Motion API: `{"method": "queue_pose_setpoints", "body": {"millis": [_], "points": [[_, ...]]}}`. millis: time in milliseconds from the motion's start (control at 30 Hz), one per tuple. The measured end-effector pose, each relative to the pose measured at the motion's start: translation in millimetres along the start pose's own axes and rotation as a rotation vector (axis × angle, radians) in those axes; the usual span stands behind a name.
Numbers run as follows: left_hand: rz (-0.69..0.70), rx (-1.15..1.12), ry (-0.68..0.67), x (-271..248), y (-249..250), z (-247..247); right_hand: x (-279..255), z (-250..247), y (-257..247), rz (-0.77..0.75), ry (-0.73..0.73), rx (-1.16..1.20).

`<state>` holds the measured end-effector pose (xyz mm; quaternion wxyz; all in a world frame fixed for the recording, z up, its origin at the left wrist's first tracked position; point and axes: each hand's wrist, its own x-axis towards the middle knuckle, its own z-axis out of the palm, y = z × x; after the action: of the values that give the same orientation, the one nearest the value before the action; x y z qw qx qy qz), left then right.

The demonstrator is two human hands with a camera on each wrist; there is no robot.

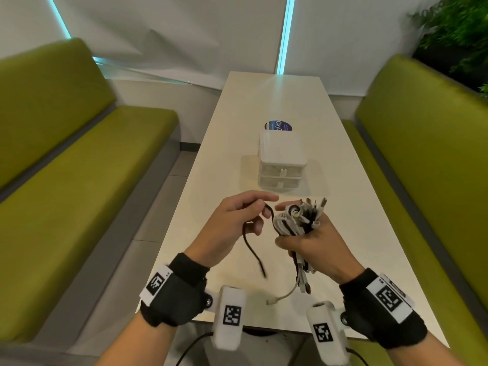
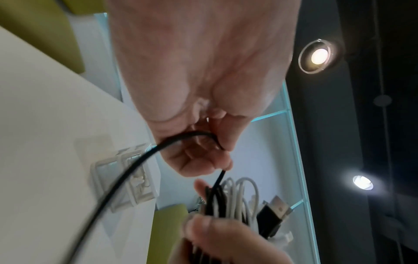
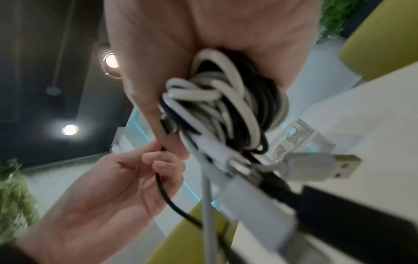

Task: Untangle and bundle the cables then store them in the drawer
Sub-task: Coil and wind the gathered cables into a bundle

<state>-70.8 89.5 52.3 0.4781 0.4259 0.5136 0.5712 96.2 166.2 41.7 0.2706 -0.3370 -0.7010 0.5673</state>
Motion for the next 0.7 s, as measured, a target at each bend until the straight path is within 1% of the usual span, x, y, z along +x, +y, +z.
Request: {"method": "queue_pose_setpoints", "body": {"millis": [100,167,233,300,367,433,500,600,667,700], "points": [[0.024,-0.056,0.081,-5.2,-10.0,8.3,0.1,-5.0,4.0,-0.004,0.153,0.21],[0.033,-0.136,0.157,-8.9,-14.8,18.6,0.4,-4.8,4.1,0.003,0.178,0.276],[0.036,-0.204,0.23,-9.1,-18.1,27.8,-2.8,-0.5,0.6,-0.038,0.13,0.207],[0.056,-0.187,0.301,-6.0,-18.1,34.5,-6.8,4.2,-0.1,-0.075,0.109,0.116],[0.063,-0.19,0.351,-4.1,-18.1,40.5,-9.4,7.9,4.6,-0.076,0.123,0.081],[0.055,-0.214,0.383,-3.1,-17.9,45.6,-10.9,11.2,9.7,-0.054,0.148,0.102],[0.036,-0.247,0.406,-1.5,-18.9,48.9,-12.4,13.8,11.5,-0.044,0.156,0.075],[0.011,-0.307,0.377,-0.7,-17.6,51.4,-11.2,11.2,15.8,-0.12,0.19,-0.044],[0.017,-0.31,0.337,-1.3,-17.5,50.4,-6.9,5.1,16.3,-0.1,0.226,0.023],[0.027,-0.254,0.318,-0.5,-21.1,47.5,-4.2,2.0,14.9,-0.081,0.251,0.08]]}}
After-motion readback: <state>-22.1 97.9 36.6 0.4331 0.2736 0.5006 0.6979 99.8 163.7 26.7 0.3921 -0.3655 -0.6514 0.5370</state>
